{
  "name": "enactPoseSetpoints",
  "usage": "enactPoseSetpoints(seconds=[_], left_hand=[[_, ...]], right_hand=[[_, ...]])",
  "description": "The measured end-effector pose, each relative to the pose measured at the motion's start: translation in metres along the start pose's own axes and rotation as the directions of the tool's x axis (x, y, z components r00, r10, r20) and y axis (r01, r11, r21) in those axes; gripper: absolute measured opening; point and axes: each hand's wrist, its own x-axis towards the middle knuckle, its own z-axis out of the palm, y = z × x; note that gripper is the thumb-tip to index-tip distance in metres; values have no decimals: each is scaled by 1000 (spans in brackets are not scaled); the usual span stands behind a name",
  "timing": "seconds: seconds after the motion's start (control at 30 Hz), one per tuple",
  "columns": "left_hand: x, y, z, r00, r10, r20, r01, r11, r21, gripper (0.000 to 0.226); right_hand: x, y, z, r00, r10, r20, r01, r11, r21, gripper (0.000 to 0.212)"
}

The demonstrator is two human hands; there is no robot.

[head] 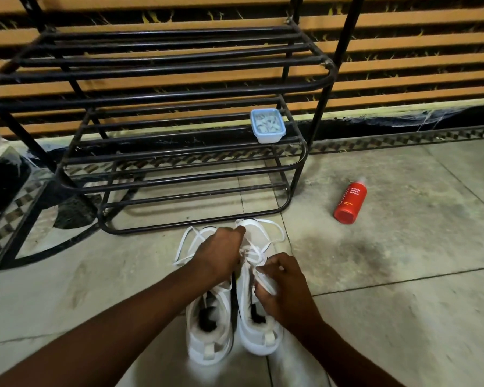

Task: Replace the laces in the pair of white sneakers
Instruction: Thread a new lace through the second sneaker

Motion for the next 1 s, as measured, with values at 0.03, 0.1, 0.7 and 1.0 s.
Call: enactPoseSetpoints(seconds=[0.03,0.1,0.7,1.0], left_hand=[[-1,0,-5,998,7,-67,-7,1000,9,34],[-5,2,-16,978,-22,-206,16,999,-28,40],[-4,-20,-39,928,361,-94,-358,932,52,20],[5,-16,-25,989,124,-78,-125,992,0,15]], right_hand=[[0,-1,1,1000,4,1,-4,1000,-8,30],[-1,-2,2,1000,19,4,-19,1000,-23,27],[-4,-1,6,999,35,23,-33,995,-91,23],[-3,0,8,998,62,24,-60,995,-79,21]])
